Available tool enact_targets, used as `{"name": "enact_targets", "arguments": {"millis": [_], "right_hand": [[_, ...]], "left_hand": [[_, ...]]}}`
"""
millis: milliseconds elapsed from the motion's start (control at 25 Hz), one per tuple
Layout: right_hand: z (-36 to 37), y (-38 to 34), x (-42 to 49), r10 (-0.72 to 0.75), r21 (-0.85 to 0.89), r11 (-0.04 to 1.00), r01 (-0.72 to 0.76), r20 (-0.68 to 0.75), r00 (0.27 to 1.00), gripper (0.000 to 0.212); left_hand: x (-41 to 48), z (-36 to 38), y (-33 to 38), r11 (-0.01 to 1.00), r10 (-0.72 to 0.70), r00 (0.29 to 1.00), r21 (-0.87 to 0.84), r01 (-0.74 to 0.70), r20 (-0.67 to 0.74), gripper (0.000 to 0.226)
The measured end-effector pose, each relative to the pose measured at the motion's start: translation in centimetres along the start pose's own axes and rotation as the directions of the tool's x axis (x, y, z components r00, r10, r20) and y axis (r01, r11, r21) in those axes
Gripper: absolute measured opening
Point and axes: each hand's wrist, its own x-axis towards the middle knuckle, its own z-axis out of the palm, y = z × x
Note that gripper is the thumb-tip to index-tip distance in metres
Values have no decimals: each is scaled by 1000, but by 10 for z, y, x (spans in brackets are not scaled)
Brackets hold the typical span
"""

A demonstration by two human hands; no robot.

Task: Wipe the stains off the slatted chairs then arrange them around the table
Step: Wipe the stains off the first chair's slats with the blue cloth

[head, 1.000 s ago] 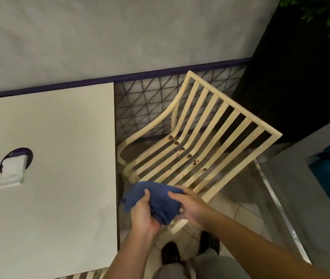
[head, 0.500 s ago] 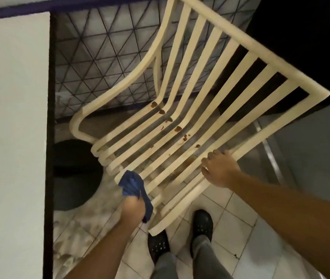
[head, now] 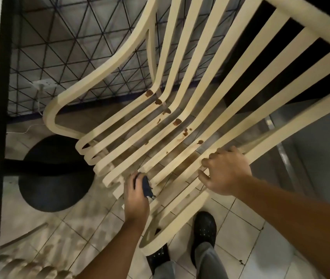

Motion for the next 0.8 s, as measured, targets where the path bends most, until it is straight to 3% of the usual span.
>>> {"name": "enact_targets", "arguments": {"millis": [80, 240, 320, 400, 520, 680, 800], "right_hand": [[0, 0, 1, 13, 28, 1000, -12, -4, 1000, 62], [1, -1, 1, 6, 19, 1000, -7, 29, 1000, 64], [1, 1, 2, -7, 0, 1000, 7, 33, 999, 64], [-1, 0, 5, -89, -26, 996, 91, 70, 994, 67], [-5, -1, 10, -281, -32, 958, 285, 98, 955, 68], [-4, 2, 10, -321, -18, 946, 322, 50, 946, 64], [-4, 1, 8, -330, -22, 943, 331, 51, 943, 64]], "left_hand": [[3, 3, -5, 997, 59, 998, 58, -59, 16, 105], [-1, 10, -31, 897, 141, 941, 363, -253, 308, 108], [1, 9, -39, 832, 177, 915, 442, -336, 363, 110], [6, 0, -41, 782, 221, 888, 471, -408, 402, 111], [14, -15, -45, 702, 351, 853, 494, -512, 386, 94], [17, -17, -63, 535, 492, 732, 500, -681, 471, 75], [22, -4, -73, 486, 533, 652, 435, -758, 539, 63]]}}
